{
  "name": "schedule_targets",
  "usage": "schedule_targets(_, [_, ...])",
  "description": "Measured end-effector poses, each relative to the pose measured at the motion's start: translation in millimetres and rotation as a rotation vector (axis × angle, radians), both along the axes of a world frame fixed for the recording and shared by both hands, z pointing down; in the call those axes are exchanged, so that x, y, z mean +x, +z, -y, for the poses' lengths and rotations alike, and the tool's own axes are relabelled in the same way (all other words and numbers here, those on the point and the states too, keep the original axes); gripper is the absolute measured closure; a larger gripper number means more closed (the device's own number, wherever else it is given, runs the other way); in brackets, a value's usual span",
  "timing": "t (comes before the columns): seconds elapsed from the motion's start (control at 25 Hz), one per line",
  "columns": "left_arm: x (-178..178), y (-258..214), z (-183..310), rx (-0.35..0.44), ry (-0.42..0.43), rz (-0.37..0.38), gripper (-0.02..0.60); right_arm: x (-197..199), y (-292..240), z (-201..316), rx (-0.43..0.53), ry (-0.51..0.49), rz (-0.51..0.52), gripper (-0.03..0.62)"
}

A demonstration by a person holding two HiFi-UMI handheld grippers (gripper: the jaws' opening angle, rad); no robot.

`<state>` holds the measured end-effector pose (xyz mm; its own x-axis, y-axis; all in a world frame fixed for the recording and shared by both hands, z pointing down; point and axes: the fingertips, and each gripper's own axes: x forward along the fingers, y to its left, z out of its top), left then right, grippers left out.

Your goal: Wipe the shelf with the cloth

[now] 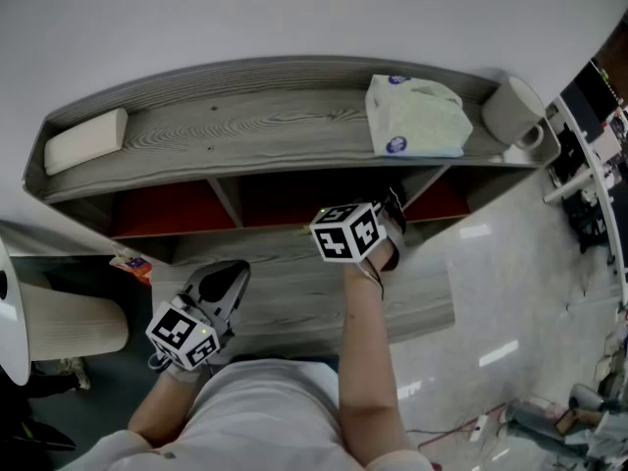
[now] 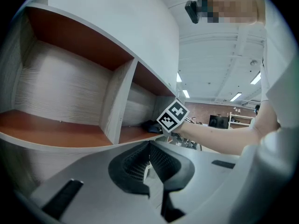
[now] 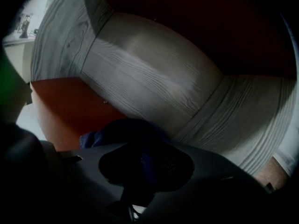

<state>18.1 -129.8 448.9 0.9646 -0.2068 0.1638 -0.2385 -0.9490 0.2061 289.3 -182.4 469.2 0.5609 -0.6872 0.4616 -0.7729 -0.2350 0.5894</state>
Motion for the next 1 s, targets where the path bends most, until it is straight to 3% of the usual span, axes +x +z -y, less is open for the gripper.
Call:
schedule_targets(0.44, [-2.3, 0.0, -4.7, 0.000, 0.019, -0.012, 0.566, 4.7, -0.6, 19.5, 0.012, -0.010, -0.015, 0.525])
schedule_targets(0.64, [-3.3, 1.5, -9.0, -0.003, 0.027, -0.018, 0.566, -4.6, 1.1, 8.2, 0.057, -0.031, 0.061, 0.525])
schedule_targets(1.0, [-5.6, 3.7, -9.4, -0.011, 0.026, -0.022, 0.566, -30.4, 2.6, -20.2, 0.050, -0.077, 0.096, 0.525])
